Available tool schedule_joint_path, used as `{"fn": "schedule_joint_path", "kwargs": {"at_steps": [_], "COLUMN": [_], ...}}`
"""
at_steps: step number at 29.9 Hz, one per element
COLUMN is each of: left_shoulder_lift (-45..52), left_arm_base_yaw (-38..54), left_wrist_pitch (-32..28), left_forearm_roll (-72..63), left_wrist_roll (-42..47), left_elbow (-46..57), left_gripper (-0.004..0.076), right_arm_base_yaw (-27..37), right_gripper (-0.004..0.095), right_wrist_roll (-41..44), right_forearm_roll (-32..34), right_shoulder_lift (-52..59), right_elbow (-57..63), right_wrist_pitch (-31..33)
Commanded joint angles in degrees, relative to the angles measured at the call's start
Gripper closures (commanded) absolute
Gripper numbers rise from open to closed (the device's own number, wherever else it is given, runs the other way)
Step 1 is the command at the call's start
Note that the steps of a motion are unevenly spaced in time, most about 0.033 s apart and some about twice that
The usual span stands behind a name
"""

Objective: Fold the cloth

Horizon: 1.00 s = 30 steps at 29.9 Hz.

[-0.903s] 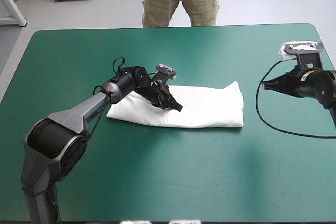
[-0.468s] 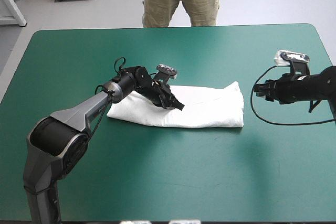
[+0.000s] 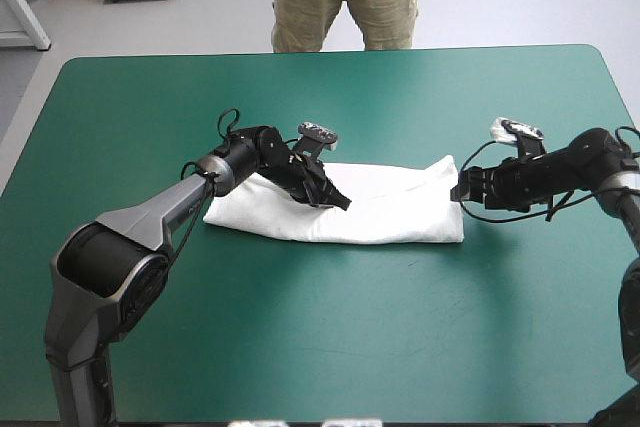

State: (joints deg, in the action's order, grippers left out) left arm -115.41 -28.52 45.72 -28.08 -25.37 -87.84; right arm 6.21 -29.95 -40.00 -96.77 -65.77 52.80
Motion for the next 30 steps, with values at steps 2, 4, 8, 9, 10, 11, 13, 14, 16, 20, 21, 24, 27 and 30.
{"fn": "schedule_joint_path", "kwargs": {"at_steps": [2, 4, 8, 9, 10, 11, 13, 14, 16, 20, 21, 24, 27, 30], "left_shoulder_lift": [1.3, 1.3, 1.3, 1.3, 1.3, 1.3, 1.3, 1.3, 1.3, 1.3, 1.3, 1.4, 3.7, 8.9], "left_arm_base_yaw": [-0.5, -0.5, -0.5, -0.5, -0.5, -0.5, -0.5, -0.5, -0.5, -0.5, -0.5, -0.5, 0.2, 2.1], "left_wrist_pitch": [-0.4, -0.4, -0.4, -0.4, -0.4, -0.5, -1.3, -1.7, -2.8, -3.5, -3.5, -4.4, -6.2, -6.6], "left_forearm_roll": [-0.8, -0.8, -0.7, -0.7, -0.6, -0.6, -0.6, -0.6, -0.9, -1.2, -1.2, -0.7, -0.6, -0.1], "left_wrist_roll": [0.1, 0.1, 0.1, 0.1, 0.1, 0.1, 0.1, 0.2, 0.5, 0.6, 0.7, 0.7, 0.5, 0.0], "left_elbow": [-0.5, -0.5, -0.5, -0.5, -0.5, -0.5, -0.5, -0.5, -0.5, -0.5, -0.5, -0.5, -0.5, -0.6], "left_gripper": [0.0733, 0.0733, 0.0733, 0.0733, 0.0733, 0.0733, 0.0733, 0.0733, 0.0733, 0.0733, 0.0733, 0.0733, 0.0733, 0.0733], "right_arm_base_yaw": [-2.8, -4.0, -4.9, -4.9, -4.9, -4.9, -4.9, -4.9, -4.9, -5.0, -5.1, -6.0, -8.3, -11.8], "right_gripper": [0.025, 0.0251, 0.041, 0.0506, 0.0591, 0.0728, 0.0925, 0.0914, 0.0926, 0.0925, 0.0925, 0.0925, 0.0925, 0.0925], "right_wrist_roll": [-1.2, -1.2, -1.2, -1.2, -1.2, -1.6, -2.4, -2.9, -4.7, -8.6, -9.2, -10.3, -9.3, -6.3], "right_forearm_roll": [-2.6, -2.6, -2.4, -2.3, -2.3, -2.3, -2.3, -2.3, -3.0, -7.6, -8.9, -12.1, -12.4, -12.2], "right_shoulder_lift": [-2.4, -3.9, -5.5, -5.6, -5.6, -5.5, -5.5, -5.5, -5.3, -3.0, -2.1, 0.1, 1.5, 1.5], "right_elbow": [-1.4, -1.4, -1.4, -1.4, -1.4, -1.4, -1.4, -1.4, -1.4, -1.8, -2.2, -4.2, -7.8, -12.2], "right_wrist_pitch": [-0.8, -1.3, -1.9, -2.0, -2.0, -2.0, -1.9, -1.9, -1.9, -2.0, -1.9, 0.1, 2.4, 3.0]}}
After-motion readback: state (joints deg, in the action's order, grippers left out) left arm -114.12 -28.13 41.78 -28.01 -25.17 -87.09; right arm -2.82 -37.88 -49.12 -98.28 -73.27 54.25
